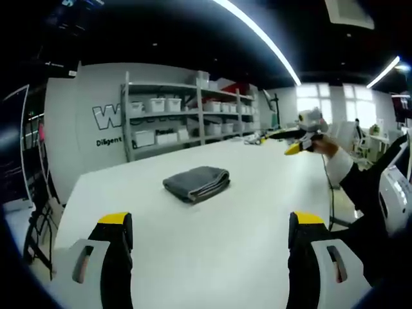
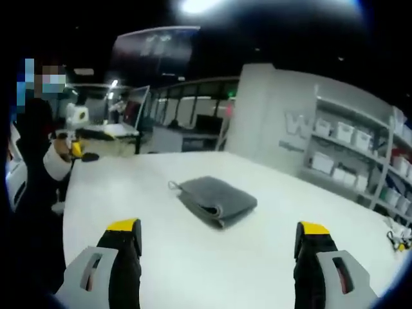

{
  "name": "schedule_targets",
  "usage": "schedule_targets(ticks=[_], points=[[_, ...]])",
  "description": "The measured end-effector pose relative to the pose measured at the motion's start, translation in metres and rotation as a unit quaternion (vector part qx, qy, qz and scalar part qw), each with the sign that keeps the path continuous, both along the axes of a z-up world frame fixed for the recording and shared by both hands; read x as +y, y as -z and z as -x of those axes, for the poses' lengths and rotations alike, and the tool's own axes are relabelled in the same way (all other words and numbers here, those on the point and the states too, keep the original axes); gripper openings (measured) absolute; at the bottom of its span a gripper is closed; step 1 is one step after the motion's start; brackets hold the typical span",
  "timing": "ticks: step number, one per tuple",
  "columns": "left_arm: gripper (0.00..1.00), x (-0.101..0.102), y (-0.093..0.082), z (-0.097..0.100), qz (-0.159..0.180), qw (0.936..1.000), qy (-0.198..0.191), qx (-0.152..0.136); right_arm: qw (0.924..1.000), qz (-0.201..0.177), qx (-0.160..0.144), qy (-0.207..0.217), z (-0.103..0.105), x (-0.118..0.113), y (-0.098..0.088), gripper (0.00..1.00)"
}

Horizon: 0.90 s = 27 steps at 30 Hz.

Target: Open the folded towel by lifting each exposed corner and separating the folded layers until the towel lies flat within the target outline without major curled edges

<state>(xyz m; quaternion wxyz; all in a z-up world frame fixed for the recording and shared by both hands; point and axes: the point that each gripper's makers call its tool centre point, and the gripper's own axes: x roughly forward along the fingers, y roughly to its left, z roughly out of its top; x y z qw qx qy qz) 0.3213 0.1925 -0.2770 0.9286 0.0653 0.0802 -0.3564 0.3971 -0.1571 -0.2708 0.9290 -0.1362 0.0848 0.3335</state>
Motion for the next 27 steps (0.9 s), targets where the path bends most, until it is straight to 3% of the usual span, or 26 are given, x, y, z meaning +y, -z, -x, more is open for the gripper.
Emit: schedule_targets(ticks=[9, 27], points=[[1.0, 0.002, 0.002, -0.002, 0.002, 1.0, -0.003, 0.003, 0.9999, 0.005, 0.015, -0.002, -0.029, 0.008, 0.012, 0.99], [1.0, 0.009, -0.006, 0.002, 0.01, 0.9999, -0.007, -0.008, 0.9998, 0.007, 0.014, -0.009, -0.059, 0.022, 0.022, 0.99]])
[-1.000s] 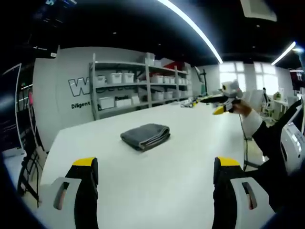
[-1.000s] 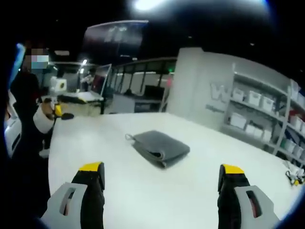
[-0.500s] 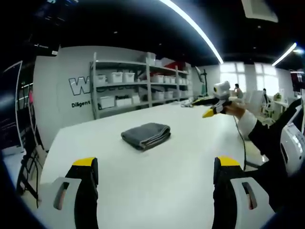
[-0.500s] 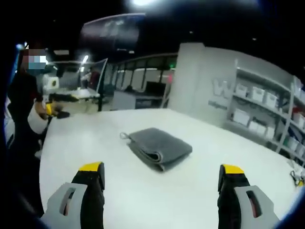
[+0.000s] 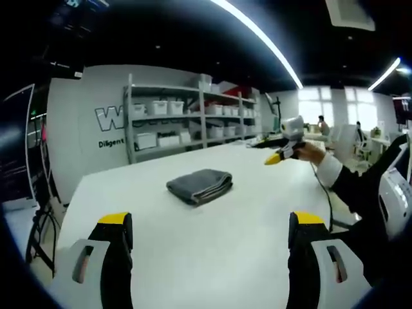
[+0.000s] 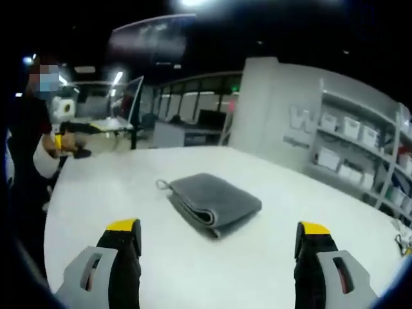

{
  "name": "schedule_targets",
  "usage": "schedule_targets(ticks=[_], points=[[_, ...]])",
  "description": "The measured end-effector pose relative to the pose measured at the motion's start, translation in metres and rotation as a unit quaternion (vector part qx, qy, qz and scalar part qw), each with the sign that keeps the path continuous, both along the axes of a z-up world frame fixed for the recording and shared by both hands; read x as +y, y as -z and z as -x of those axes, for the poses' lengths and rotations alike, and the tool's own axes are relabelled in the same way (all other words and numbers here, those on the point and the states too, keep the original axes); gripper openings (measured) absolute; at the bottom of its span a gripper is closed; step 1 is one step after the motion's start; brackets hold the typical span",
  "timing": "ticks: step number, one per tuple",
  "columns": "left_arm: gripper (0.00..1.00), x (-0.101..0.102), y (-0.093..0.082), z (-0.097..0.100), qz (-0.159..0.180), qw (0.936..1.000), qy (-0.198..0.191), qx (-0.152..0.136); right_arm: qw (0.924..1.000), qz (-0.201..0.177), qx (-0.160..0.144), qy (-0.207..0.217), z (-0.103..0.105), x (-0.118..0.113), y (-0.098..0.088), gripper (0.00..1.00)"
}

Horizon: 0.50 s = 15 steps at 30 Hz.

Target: Open the folded towel by lifting each exposed corner and separating the folded layers until the towel lies flat within the target outline without major curled edges

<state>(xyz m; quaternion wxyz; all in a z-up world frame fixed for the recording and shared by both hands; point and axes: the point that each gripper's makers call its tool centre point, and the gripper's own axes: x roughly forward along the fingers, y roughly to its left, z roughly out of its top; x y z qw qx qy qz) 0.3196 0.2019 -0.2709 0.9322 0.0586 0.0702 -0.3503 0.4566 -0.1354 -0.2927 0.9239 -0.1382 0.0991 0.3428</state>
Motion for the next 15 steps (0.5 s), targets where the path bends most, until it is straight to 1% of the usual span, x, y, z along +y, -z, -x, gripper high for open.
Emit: schedule_targets(ticks=[6, 11, 12, 13, 14, 15], points=[[1.0, -0.001, -0.002, 0.0, -0.002, 1.0, 0.003, -0.004, 1.0, -0.004, 0.002, 0.005, -0.011, -0.001, 0.005, 0.99], [1.0, -0.001, 0.002, -0.002, -0.005, 1.0, 0.001, 0.002, 1.0, -0.001, 0.006, 0.005, -0.02, 0.002, 0.015, 0.97], [1.0, 0.0, 0.003, -0.003, -0.005, 1.0, 0.001, 0.002, 0.9999, 0.003, 0.006, 0.008, -0.022, 0.002, 0.017, 0.97], [1.0, 0.0, 0.002, -0.002, -0.004, 1.0, 0.0, 0.003, 0.9997, 0.005, -0.004, 0.023, -0.028, -0.001, 0.016, 0.96], [1.0, 0.0, 0.002, -0.002, -0.004, 1.0, 0.001, 0.002, 0.9995, 0.005, -0.007, 0.031, -0.032, -0.003, 0.016, 0.96], [1.0, 0.0, 0.001, -0.002, -0.003, 1.0, 0.002, 0.001, 0.9994, 0.005, -0.008, 0.032, -0.033, -0.003, 0.016, 0.96]])
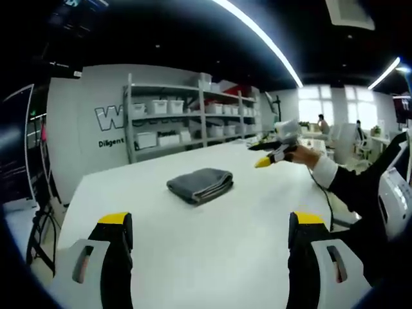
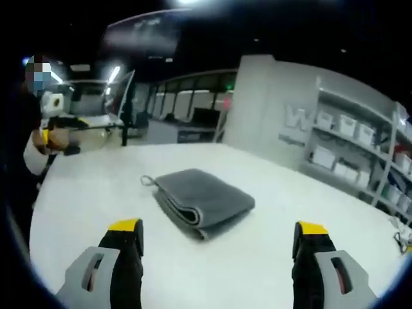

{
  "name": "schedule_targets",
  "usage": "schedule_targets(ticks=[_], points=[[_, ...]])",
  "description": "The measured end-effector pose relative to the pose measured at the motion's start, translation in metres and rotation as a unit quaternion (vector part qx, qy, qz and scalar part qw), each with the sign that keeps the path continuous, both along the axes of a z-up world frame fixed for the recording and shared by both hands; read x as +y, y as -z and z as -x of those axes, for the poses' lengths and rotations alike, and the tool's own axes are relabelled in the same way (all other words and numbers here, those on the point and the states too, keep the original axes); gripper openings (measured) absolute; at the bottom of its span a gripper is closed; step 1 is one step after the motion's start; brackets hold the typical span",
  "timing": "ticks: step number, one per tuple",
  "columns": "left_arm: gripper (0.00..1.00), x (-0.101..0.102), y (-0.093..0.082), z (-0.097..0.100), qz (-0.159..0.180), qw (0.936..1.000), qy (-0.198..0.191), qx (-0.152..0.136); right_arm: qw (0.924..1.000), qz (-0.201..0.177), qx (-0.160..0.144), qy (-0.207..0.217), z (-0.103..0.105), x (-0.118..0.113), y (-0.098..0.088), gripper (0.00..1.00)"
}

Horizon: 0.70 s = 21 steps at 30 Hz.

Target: Open the folded towel by lifting each exposed corner and separating the folded layers until the towel lies flat within the target outline without major curled edges

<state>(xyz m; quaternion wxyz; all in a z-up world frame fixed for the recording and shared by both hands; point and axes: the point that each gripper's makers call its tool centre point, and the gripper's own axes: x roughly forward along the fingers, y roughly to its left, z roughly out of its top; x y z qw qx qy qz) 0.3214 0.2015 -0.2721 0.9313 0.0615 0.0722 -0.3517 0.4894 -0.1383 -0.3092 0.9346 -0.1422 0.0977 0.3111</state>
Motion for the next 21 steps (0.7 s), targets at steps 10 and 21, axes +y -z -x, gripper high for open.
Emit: schedule_targets(ticks=[10, 21], points=[[1.0, 0.005, 0.001, -0.002, 0.0, 1.0, -0.005, 0.001, 0.9992, 0.019, -0.015, 0.032, -0.026, -0.002, 0.011, 0.89], [1.0, 0.003, 0.002, -0.002, -0.001, 1.0, -0.002, 0.003, 0.9983, 0.037, -0.006, 0.045, -0.041, -0.005, 0.028, 0.86]])
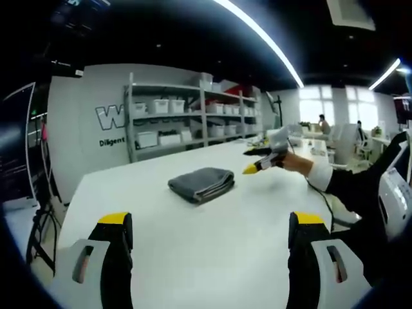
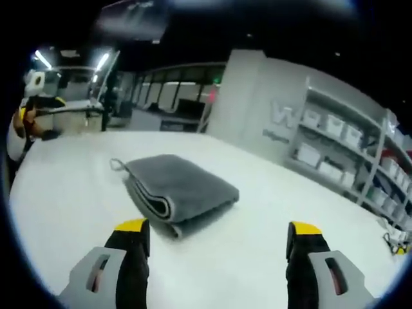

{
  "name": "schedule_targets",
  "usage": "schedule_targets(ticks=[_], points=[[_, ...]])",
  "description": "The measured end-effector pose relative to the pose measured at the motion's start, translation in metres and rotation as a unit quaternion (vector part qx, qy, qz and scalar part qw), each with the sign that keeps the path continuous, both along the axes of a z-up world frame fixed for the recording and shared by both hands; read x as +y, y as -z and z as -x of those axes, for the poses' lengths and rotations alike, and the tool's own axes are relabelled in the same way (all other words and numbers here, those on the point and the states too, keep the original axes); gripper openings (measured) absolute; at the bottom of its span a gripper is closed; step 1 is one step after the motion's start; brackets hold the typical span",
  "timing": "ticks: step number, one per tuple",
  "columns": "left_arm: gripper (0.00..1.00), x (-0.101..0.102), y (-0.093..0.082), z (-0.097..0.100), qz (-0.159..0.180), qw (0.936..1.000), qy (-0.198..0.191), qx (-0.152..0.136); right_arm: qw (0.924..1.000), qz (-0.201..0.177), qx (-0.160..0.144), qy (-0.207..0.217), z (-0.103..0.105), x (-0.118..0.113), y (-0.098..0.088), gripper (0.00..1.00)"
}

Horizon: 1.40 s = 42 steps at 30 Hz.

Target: Open the folded towel by lifting each exposed corner and separating the folded layers until the towel lies flat within the target outline without major curled edges

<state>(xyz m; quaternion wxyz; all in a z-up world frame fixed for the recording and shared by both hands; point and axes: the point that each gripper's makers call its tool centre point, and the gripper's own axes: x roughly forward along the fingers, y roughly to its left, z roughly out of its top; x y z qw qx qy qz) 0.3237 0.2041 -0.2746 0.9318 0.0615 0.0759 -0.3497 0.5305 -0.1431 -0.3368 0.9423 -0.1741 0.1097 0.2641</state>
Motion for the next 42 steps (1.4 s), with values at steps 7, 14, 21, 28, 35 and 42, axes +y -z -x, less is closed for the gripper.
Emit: schedule_targets(ticks=[7, 14, 21, 28, 35, 42], points=[[1.0, 0.001, 0.0, -0.001, 0.0, 1.0, 0.0, 0.001, 1.0, 0.003, 0.001, 0.003, -0.004, 0.003, 0.007, 0.85], [0.99, 0.003, 0.0, -0.001, 0.001, 1.0, -0.004, 0.001, 1.0, 0.008, 0.003, -0.001, -0.006, 0.01, 0.016, 0.82], [0.99, 0.003, 0.0, -0.002, 0.002, 1.0, -0.003, 0.003, 0.9998, 0.018, 0.004, 0.002, -0.006, 0.015, 0.024, 0.77], [0.99, 0.003, 0.001, -0.001, 0.001, 1.0, -0.004, 0.003, 0.9993, 0.036, 0.004, 0.003, -0.009, 0.018, 0.03, 0.74], [0.99, 0.001, 0.002, -0.001, 0.0, 1.0, -0.002, 0.004, 0.9989, 0.047, 0.005, 0.004, -0.011, 0.025, 0.038, 0.68], [0.99, 0.005, -0.001, -0.001, 0.003, 1.0, -0.004, 0.002, 0.9991, 0.04, 0.01, 0.011, -0.013, 0.027, 0.042, 0.61]])
